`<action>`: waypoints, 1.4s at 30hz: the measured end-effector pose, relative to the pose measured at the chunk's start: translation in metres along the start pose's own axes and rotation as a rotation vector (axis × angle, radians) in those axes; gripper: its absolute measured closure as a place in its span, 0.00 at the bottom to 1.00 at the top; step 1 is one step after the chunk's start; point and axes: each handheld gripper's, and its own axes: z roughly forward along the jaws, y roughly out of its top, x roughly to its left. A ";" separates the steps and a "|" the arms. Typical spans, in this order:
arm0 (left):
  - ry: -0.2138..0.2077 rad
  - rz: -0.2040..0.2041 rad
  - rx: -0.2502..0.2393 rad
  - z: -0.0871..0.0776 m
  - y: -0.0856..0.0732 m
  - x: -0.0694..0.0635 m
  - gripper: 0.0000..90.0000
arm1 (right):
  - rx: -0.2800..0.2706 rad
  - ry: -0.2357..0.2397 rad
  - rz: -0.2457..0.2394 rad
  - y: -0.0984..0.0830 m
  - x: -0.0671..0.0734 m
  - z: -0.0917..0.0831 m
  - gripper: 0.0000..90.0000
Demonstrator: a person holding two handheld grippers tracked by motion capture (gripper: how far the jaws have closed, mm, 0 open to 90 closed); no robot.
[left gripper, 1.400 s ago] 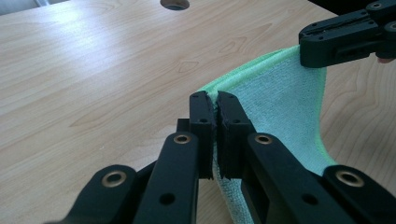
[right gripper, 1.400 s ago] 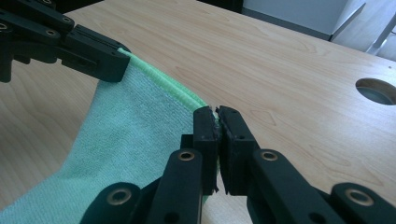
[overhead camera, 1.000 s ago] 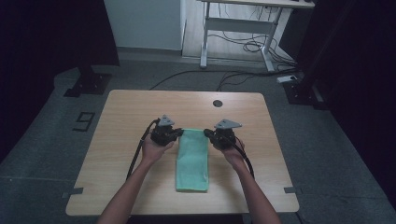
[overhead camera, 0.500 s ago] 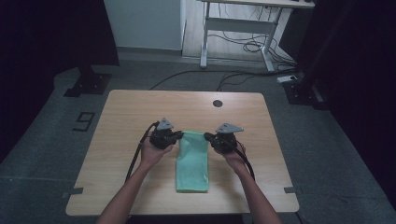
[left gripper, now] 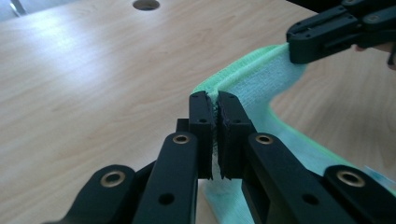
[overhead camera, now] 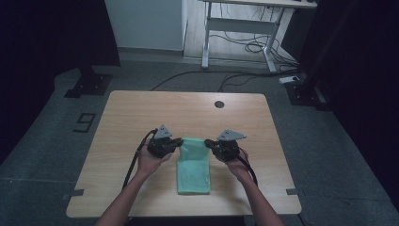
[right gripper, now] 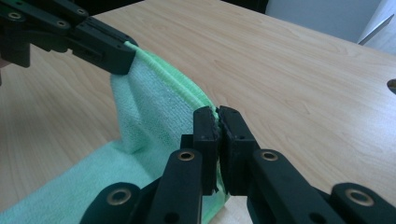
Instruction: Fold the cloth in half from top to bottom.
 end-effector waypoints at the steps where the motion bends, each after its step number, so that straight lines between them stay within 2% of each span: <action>1: -0.002 0.000 0.004 0.000 -0.002 -0.001 0.95 | 0.003 0.003 0.001 -0.001 0.001 -0.001 0.95; 8: -0.016 -0.010 0.015 -0.008 -0.017 -0.012 0.95 | 0.014 0.037 0.009 -0.009 0.010 -0.006 0.95; 12: -0.022 -0.001 0.029 -0.011 -0.027 -0.022 0.95 | 0.026 0.053 0.005 -0.018 0.017 -0.009 0.95; 15: -0.022 0.011 0.048 -0.011 -0.034 -0.027 0.94 | 0.039 0.066 0.010 -0.025 0.020 -0.011 0.95; 21: -0.030 0.010 0.086 -0.008 -0.047 -0.036 0.94 | 0.068 0.087 0.014 -0.036 0.027 -0.011 0.95; 24: -0.024 0.021 0.116 -0.003 -0.054 -0.039 0.94 | 0.102 0.100 0.010 -0.043 0.032 -0.008 0.95; 30: -0.027 0.010 0.139 0.006 -0.060 -0.039 0.94 | 0.153 0.111 0.019 -0.054 0.037 0.000 0.95; 35: -0.002 0.024 0.143 0.012 -0.061 -0.039 0.93 | 0.175 0.116 0.022 -0.056 0.038 0.004 0.95; 42: 0.036 0.031 0.142 0.025 -0.052 -0.029 0.93 | 0.186 0.084 0.055 -0.054 0.028 0.013 0.95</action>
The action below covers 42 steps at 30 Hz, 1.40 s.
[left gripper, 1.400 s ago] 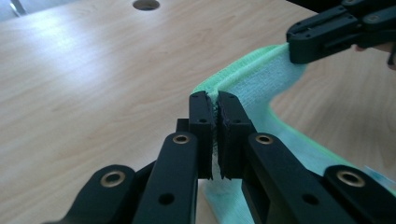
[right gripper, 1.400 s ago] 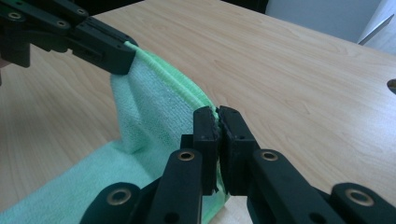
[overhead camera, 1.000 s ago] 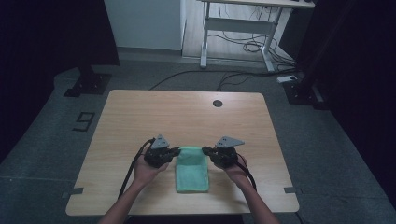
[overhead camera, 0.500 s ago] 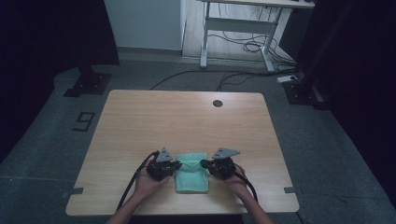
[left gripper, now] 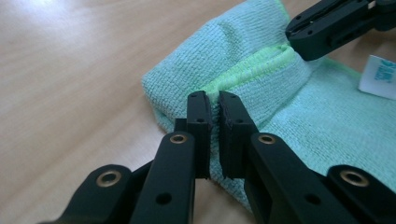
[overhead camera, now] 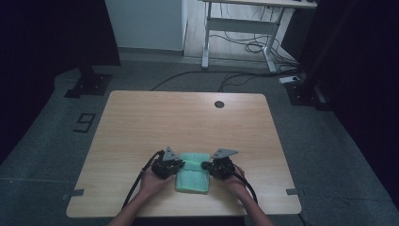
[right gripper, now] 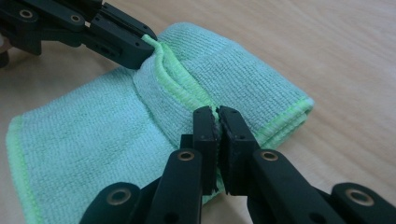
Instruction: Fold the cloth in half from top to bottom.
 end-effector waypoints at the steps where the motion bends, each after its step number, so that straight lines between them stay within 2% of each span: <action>1: 0.001 -0.008 -0.001 0.003 0.002 0.003 0.93 | 0.001 -0.006 0.007 0.001 -0.002 0.001 0.95; 6: 0.004 -0.043 0.000 0.013 0.014 0.015 0.94 | -0.012 -0.040 0.054 0.008 -0.018 0.009 0.95; 8: 0.006 -0.047 -0.006 0.012 0.017 0.017 0.94 | -0.018 -0.055 0.070 0.011 -0.021 0.009 0.95; 10: 0.010 -0.041 -0.016 0.007 0.019 0.016 0.94 | -0.033 -0.069 0.063 0.014 -0.022 0.006 0.95; 12: 0.008 -0.037 -0.035 -0.001 0.019 0.015 0.95 | -0.049 -0.071 0.058 0.016 -0.020 0.001 0.95; 15: 0.008 -0.011 -0.064 -0.014 0.021 0.007 0.95 | -0.085 -0.063 0.047 0.016 -0.014 -0.011 0.95; 19: 0.024 0.047 -0.086 -0.029 0.020 -0.006 0.95 | -0.110 -0.065 0.021 0.014 -0.004 -0.021 0.95; 24: 0.017 0.046 -0.102 -0.037 0.011 -0.012 0.95 | -0.130 -0.052 -0.016 0.013 0.008 -0.030 0.94; 28: 0.015 0.047 -0.100 -0.038 0.002 -0.018 0.94 | -0.112 -0.037 -0.037 0.006 0.015 -0.031 0.94; 30: 0.024 0.071 -0.091 -0.037 -0.001 -0.024 0.94 | -0.098 -0.043 -0.047 0.003 0.017 -0.030 0.94; 33: 0.025 0.090 -0.078 -0.033 -0.006 -0.031 0.94 | -0.093 -0.044 -0.043 -0.001 0.016 -0.030 0.94; 37: 0.016 0.089 -0.062 -0.030 -0.008 -0.033 0.93 | -0.091 -0.027 -0.042 -0.003 0.017 -0.032 0.94; 42: 0.024 0.107 -0.007 -0.020 -0.013 -0.035 0.92 | -0.022 0.012 -0.066 -0.008 0.020 -0.027 0.94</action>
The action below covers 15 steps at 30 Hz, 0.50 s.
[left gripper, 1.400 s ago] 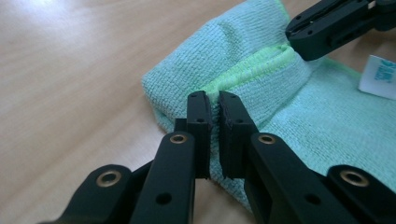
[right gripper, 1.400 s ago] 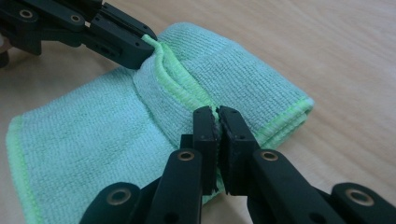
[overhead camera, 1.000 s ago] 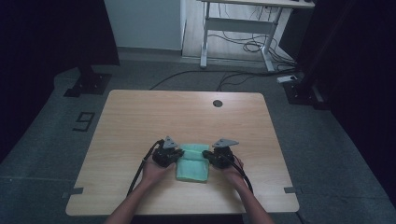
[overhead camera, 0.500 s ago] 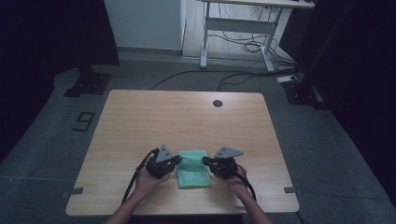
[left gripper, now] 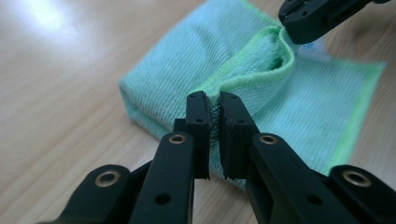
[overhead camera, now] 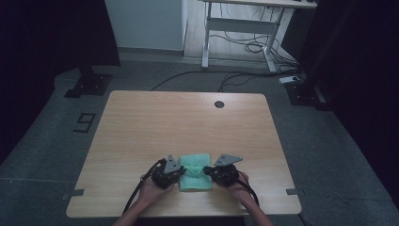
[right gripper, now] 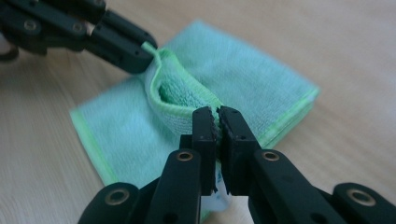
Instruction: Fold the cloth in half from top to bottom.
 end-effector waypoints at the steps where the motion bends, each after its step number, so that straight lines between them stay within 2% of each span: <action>1: 0.000 -0.001 0.003 0.002 -0.001 0.000 0.92 | 0.017 0.002 -0.002 -0.002 0.000 0.003 0.94; 4: 0.006 -0.002 0.003 0.007 0.000 0.002 0.92 | 0.031 0.002 0.011 -0.006 0.000 0.008 0.94; 8: 0.028 0.002 0.010 0.017 0.007 0.011 0.93 | 0.032 -0.022 0.030 -0.003 -0.006 0.012 0.94; 11: 0.050 -0.003 0.017 0.028 0.017 0.022 0.93 | 0.022 -0.041 0.072 0.001 -0.015 0.018 0.94; 15: 0.055 -0.027 0.018 0.037 0.025 0.034 0.93 | -0.003 -0.059 0.117 0.003 -0.027 0.026 0.94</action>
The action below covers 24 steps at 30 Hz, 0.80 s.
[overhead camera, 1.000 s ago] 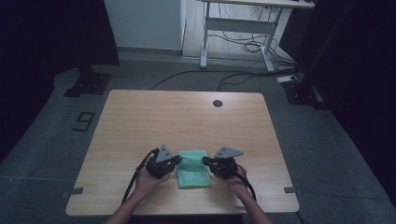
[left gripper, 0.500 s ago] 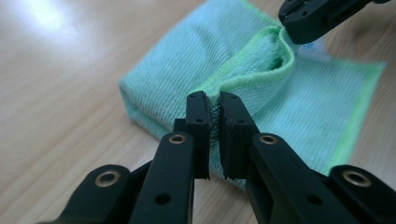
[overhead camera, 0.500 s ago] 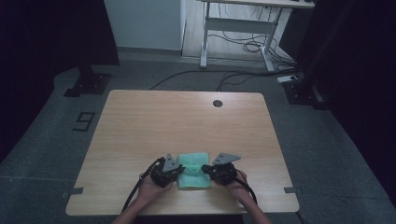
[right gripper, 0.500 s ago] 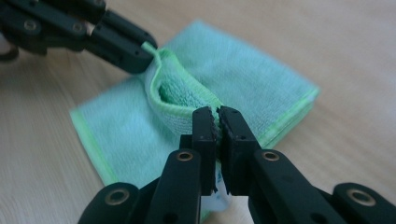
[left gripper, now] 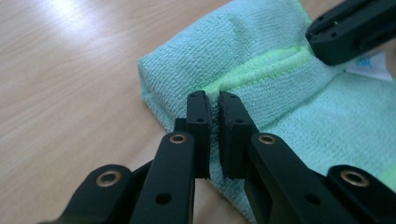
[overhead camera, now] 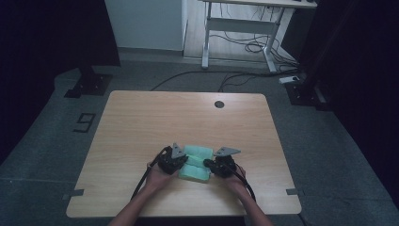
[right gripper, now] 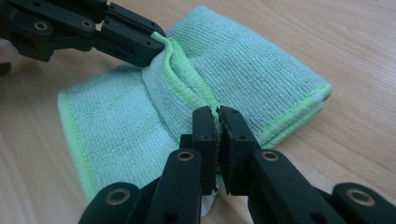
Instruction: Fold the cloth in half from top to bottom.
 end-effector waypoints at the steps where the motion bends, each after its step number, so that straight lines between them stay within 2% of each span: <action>1: -0.002 -0.002 0.000 0.000 0.000 0.001 0.93 | -0.005 0.004 0.014 0.000 -0.002 0.001 0.94; 4: 0.002 0.009 -0.019 -0.006 -0.001 -0.002 0.93 | -0.011 -0.001 0.017 0.000 -0.002 0.000 0.94; 6: 0.003 0.013 -0.034 -0.013 -0.003 -0.004 0.94 | -0.027 -0.013 -0.003 0.000 0.001 -0.005 0.94; 9: -0.011 0.020 -0.068 -0.026 -0.007 -0.008 0.93 | -0.067 -0.011 0.003 0.002 0.003 -0.016 0.94; 12: -0.007 0.051 -0.087 -0.037 -0.012 -0.017 0.92 | -0.084 -0.004 -0.022 0.001 0.008 -0.023 0.93; 17: -0.021 0.086 -0.098 -0.047 -0.024 -0.030 0.89 | -0.072 0.013 -0.079 -0.007 0.021 -0.029 0.91; 24: -0.038 0.101 -0.088 -0.047 -0.040 -0.038 0.85 | -0.041 0.044 -0.095 -0.018 0.028 -0.029 0.90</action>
